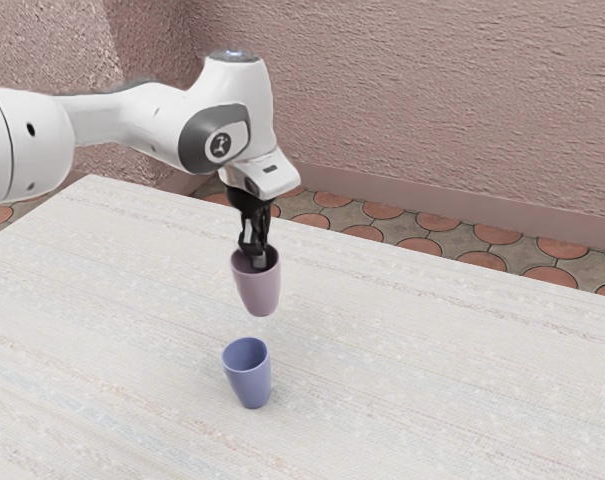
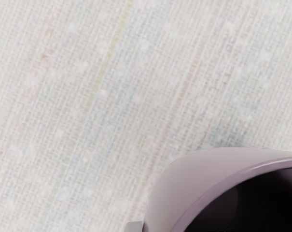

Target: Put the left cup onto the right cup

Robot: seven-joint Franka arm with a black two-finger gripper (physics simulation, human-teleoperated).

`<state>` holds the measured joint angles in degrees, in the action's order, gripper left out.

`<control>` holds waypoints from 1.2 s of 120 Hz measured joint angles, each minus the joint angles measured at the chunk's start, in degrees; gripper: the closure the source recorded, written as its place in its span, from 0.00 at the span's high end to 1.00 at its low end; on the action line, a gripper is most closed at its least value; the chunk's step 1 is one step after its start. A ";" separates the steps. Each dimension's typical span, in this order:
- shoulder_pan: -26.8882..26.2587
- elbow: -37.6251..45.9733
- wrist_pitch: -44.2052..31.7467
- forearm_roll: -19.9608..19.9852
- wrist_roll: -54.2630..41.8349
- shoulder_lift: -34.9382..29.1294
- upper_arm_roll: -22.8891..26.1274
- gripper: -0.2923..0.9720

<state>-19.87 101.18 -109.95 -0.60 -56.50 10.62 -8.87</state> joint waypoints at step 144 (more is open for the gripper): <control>-1.83 8.89 0.53 -0.84 7.19 -3.66 0.00 0.15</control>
<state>-21.71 110.07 -109.41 -1.43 -49.31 6.96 -8.87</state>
